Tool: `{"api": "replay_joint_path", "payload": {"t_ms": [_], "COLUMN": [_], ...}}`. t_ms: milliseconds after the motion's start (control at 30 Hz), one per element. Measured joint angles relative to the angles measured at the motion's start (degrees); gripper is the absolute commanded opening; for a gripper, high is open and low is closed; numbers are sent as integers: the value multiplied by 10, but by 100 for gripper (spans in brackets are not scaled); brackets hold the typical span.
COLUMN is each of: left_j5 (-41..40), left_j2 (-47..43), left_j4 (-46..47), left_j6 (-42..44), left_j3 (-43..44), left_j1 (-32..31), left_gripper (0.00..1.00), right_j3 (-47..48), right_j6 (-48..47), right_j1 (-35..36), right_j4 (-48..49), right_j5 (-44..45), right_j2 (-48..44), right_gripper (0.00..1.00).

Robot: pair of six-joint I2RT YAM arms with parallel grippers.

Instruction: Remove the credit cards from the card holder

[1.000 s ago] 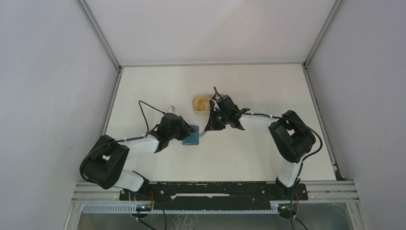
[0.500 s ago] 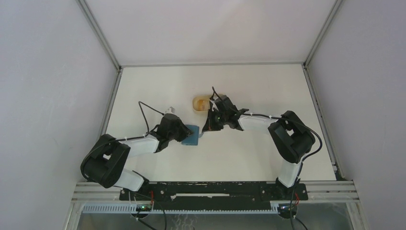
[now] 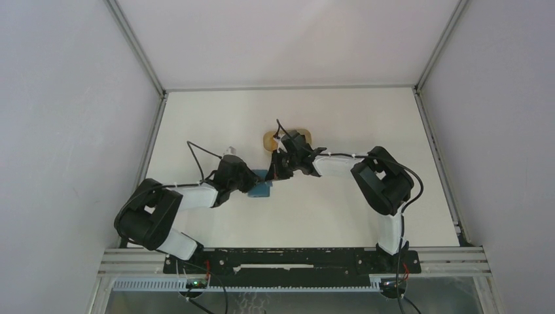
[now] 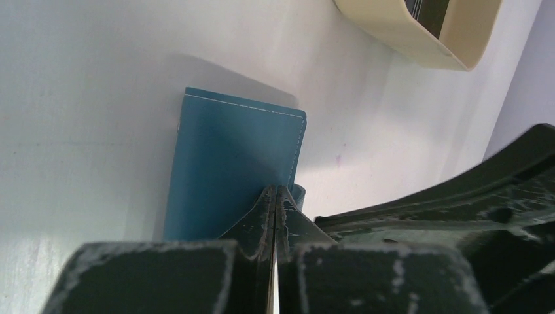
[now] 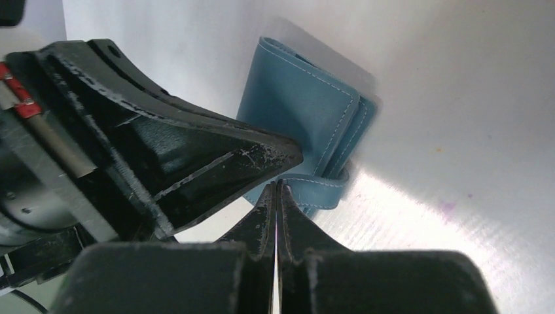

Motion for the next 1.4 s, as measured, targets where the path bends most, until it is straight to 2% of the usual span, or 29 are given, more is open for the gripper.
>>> {"api": "replay_joint_path", "payload": {"t_ms": [367, 700, 1067, 1233, 1400], "left_j5": [23, 40, 16, 22, 38], "left_j2": [15, 3, -68, -71, -64], "left_j4": [51, 39, -80, -124, -129], "left_j6": [-29, -30, 17, 39, 50], "left_j3": [-19, -21, -8, 3, 7], "left_j1": [20, 52, 74, 90, 94], "left_gripper": [0, 0, 4, 4, 3], "right_j3": [16, 17, 18, 19, 19], "right_j6": [18, 17, 17, 17, 17], "right_j1": [-3, -1, -1, -1, -1], "right_j4": [18, 25, 27, 28, 28], "right_j5": [-27, -29, -31, -33, -33], "right_j2": [44, 53, 56, 57, 57], "right_gripper": [0, 0, 0, 0, 0]}}
